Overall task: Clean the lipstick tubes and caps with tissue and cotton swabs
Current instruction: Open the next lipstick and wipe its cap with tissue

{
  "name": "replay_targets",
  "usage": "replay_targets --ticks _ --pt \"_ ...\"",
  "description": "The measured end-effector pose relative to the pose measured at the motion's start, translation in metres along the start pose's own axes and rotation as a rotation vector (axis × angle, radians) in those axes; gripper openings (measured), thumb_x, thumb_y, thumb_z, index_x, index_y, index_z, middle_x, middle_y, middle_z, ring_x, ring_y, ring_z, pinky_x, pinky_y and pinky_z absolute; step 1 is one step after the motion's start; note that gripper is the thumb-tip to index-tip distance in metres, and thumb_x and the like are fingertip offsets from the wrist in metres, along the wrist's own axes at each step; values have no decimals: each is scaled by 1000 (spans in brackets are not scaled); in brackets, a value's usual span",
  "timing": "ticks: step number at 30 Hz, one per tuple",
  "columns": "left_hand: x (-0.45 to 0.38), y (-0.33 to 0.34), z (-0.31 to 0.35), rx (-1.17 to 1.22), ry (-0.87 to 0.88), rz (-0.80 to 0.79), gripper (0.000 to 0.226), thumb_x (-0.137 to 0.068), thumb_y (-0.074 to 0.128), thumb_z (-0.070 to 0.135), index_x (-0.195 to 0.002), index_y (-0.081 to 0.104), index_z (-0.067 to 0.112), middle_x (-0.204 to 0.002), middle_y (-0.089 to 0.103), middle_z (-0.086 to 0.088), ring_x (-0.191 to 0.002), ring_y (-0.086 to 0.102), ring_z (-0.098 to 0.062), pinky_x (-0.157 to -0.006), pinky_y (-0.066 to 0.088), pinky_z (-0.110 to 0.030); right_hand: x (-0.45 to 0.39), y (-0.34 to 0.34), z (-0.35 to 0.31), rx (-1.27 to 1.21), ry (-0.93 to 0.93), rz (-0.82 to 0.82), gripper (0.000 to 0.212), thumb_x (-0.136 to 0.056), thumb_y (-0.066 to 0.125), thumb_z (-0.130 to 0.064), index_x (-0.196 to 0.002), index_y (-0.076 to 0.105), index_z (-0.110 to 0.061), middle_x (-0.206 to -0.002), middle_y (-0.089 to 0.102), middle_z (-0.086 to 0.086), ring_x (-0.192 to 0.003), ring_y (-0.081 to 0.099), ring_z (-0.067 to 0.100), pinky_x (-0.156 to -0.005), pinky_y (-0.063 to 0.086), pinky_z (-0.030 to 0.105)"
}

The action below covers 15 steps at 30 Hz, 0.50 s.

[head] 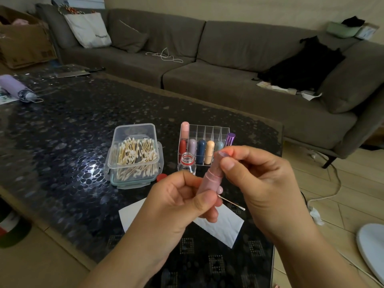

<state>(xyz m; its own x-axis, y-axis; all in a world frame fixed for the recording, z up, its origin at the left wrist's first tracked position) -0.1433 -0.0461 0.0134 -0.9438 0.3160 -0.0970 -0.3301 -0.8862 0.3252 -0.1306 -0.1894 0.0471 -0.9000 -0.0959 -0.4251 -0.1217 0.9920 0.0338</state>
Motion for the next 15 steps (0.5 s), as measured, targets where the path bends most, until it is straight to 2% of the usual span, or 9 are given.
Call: replay_targets --ticks 4,9,12,15 --pt "1 0 -1 56 15 -42 30 -60 83 43 -75 73 19 -72 67 -11 -59 61 -17 -60 51 -24 0 1 1 -28 -5 11 10 -70 70 -29 -77 76 -27 -73 69 -2 -70 64 8 -67 52 17" --pt "1 1 -1 144 29 -34 31 -56 86 42 -73 73 19 -72 68 -9 -59 61 -15 -59 51 -23 -1 2 3 -29 -11 27 9 -70 70 -29 -77 76 -29 -75 69 -1 -73 65 9 -71 52 18" --pt "-1 -2 1 108 51 21 37 -52 87 43 -75 72 19 -75 70 -9 -61 63 -16 -61 52 -23 -2 0 3 -1 21 -23 24 -66 78 -40 -87 77 -28 -84 69 5 -84 66 14 -77 52 21" --pt "-1 -3 2 71 71 39 38 -50 87 45 -76 72 21 -76 72 -8 -62 64 -15 -62 53 -23 -2 -4 1 27 49 -62 33 -65 74 -50 -91 76 -30 -92 65 15 -89 65 17 -79 51 20"
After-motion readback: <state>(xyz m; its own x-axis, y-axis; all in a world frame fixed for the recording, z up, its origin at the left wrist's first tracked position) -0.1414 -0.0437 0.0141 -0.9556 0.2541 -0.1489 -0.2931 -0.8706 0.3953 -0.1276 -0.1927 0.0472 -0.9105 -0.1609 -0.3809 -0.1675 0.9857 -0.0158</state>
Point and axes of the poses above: each hand's wrist, its own x-axis away from the middle knuckle, its own y-axis out of the palm, z = x × y, the point moved 2 cm from there along -x, towards the middle knuckle
